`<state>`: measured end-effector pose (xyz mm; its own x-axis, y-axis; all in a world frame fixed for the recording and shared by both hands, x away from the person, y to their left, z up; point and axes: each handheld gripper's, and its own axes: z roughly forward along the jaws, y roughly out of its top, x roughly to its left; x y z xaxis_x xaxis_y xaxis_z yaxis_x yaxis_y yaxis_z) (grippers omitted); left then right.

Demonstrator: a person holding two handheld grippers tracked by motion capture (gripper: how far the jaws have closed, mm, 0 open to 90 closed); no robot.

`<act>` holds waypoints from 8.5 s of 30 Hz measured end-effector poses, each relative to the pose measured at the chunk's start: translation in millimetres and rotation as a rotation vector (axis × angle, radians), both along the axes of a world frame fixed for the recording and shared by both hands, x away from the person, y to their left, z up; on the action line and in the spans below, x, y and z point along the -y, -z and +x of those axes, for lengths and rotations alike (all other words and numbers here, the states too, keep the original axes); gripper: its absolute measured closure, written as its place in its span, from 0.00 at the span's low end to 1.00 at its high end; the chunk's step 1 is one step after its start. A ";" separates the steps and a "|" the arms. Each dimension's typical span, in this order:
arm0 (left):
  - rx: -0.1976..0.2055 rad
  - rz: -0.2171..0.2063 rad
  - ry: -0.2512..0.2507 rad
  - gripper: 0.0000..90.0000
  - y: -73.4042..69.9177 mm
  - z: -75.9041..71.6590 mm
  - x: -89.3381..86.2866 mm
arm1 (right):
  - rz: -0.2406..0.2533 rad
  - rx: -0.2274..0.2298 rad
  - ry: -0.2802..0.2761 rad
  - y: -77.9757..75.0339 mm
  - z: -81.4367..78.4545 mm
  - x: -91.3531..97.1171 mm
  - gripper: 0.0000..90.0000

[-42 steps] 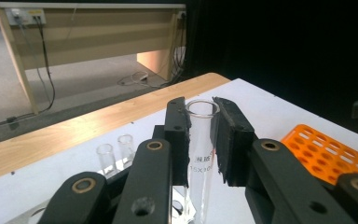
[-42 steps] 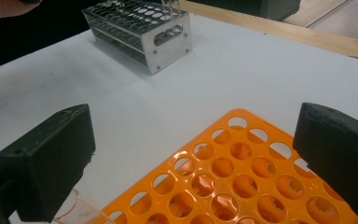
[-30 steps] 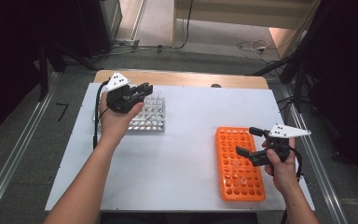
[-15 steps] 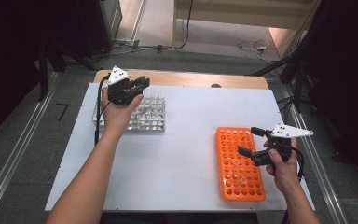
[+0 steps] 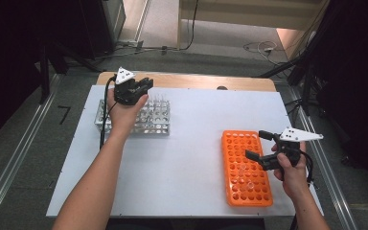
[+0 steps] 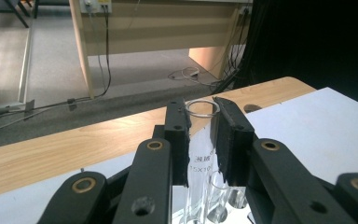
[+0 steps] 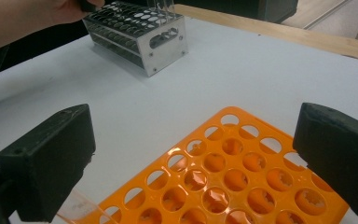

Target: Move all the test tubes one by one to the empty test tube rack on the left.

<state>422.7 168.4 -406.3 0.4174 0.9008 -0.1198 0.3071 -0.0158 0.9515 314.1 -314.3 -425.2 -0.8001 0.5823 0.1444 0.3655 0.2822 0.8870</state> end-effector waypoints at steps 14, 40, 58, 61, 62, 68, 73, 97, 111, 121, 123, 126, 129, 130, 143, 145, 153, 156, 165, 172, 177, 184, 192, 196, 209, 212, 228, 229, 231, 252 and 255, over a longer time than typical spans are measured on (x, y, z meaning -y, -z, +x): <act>-0.041 0.025 -0.011 0.83 8.9 4.7 2.9 | 0.000 0.003 0.003 0.3 -0.1 0.5 0.00; -0.164 0.088 0.011 0.81 21.4 6.3 6.4 | -0.006 -0.003 -0.002 2.5 0.6 -0.6 0.00; -0.165 0.028 0.021 0.76 19.0 0.3 -2.3 | -0.006 -0.002 -0.003 2.7 0.7 -0.1 0.00; -0.163 0.023 0.037 0.71 15.8 -4.9 -3.4 | -0.007 -0.002 -0.003 2.8 0.8 0.0 0.00; -0.159 0.022 0.042 0.69 14.7 -7.1 -3.4 | -0.006 -0.003 -0.003 2.9 0.8 -0.2 0.00; -0.125 0.011 0.083 0.51 9.2 -22.4 -1.8 | -0.011 -0.003 -0.007 3.0 0.5 -1.1 0.00; -0.102 0.006 0.117 0.36 5.1 -36.7 0.8 | -0.013 -0.001 -0.010 3.1 0.1 -2.3 0.00; -0.039 -0.015 0.219 0.00 0.3 -115.2 19.2 | -0.022 -0.012 -0.034 5.8 -3.9 -1.1 0.00; -0.042 -0.001 0.270 0.00 13.3 -154.7 28.8 | -0.018 -0.059 -0.132 12.0 -12.6 3.6 0.00; -0.060 -0.003 0.282 0.00 20.7 -162.1 31.4 | -0.007 -0.087 -0.217 20.2 -11.9 8.2 0.11; -0.062 -0.005 0.282 0.00 21.2 -162.0 31.8 | -0.018 -0.091 -0.240 21.9 -12.1 7.2 0.13; -0.067 -0.002 0.288 0.00 22.5 -161.8 33.0 | -0.051 -0.102 -0.259 26.5 -12.4 3.2 0.18; -0.070 -0.003 0.291 0.00 23.3 -161.9 33.8 | -0.078 -0.114 -0.268 32.2 -11.8 -0.2 0.21; -0.069 -0.003 0.291 0.00 23.3 -162.0 33.9 | -0.088 -0.117 -0.272 34.0 -11.5 -0.8 0.24; -0.075 0.000 0.295 0.00 24.9 -162.4 35.5 | -0.159 -0.114 -0.355 45.3 -11.4 -6.7 0.61; -0.077 0.000 0.293 0.00 25.4 -162.1 35.4 | -0.171 -0.114 -0.367 46.4 -12.1 -7.9 0.66; -0.079 -0.002 0.291 0.00 25.8 -162.0 35.2 | -0.188 -0.092 -0.375 47.7 -13.9 -10.6 0.69; -0.077 -0.001 0.290 0.00 25.3 -162.2 34.8 | -0.191 -0.080 -0.373 47.6 -15.0 -10.5 0.70; -0.077 -0.002 0.286 0.00 25.0 -162.1 34.0 | -0.204 -0.042 -0.366 46.9 -18.4 -9.8 0.73; -0.077 -0.004 0.285 0.00 24.9 -162.2 34.4 | -0.168 -0.067 -0.375 44.4 -16.2 -6.1 0.81; -0.078 -0.002 0.287 0.00 25.0 -162.4 35.5 | -0.181 -0.061 -0.373 45.5 -16.6 -7.8 0.80; -0.075 -0.001 0.291 0.00 24.6 -162.9 36.2 | -0.194 -0.079 -0.362 43.0 -16.3 -9.2 0.81; -0.074 -0.002 0.294 0.00 24.3 -163.3 37.0 | -0.173 -0.093 -0.344 30.3 -15.5 -9.7 0.82; -0.074 0.000 0.296 0.00 23.5 -163.7 37.5 | -0.160 -0.095 -0.333 21.3 -15.8 -9.3 0.82; -0.064 -0.001 0.308 0.00 20.7 -165.9 42.3 | -0.118 -0.057 -0.256 -8.0 -21.1 -24.4 0.82; -0.063 -0.005 0.312 0.00 19.7 -166.7 44.2 | -0.093 -0.055 -0.233 -11.7 -21.2 -28.1 0.82; -0.056 -0.008 0.348 0.00 14.3 -170.6 60.1 | -0.079 -0.026 -0.246 -20.8 -29.3 -59.3 0.82; -0.056 -0.007 0.351 0.00 13.5 -171.0 60.9 | -0.078 -0.027 -0.251 -21.8 -30.2 -61.6 0.82; -0.052 -0.011 0.356 0.00 12.1 -172.1 63.0 | -0.075 -0.036 -0.250 -23.3 -32.4 -66.3 0.82; -0.061 -0.035 0.473 0.01 4.8 -178.4 96.2 | -0.080 -0.050 -0.300 -21.1 -43.9 -94.1 0.82; -0.063 -0.049 0.505 0.04 3.0 -179.8 102.6 | -0.084 -0.049 -0.308 -20.7 -45.4 -97.3 0.82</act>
<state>242.9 65.8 -409.3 0.7900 0.5811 -0.1954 0.3292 -0.1332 0.9348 268.7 -217.0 -404.5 -0.9338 0.3252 0.1491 0.2935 0.4580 0.8391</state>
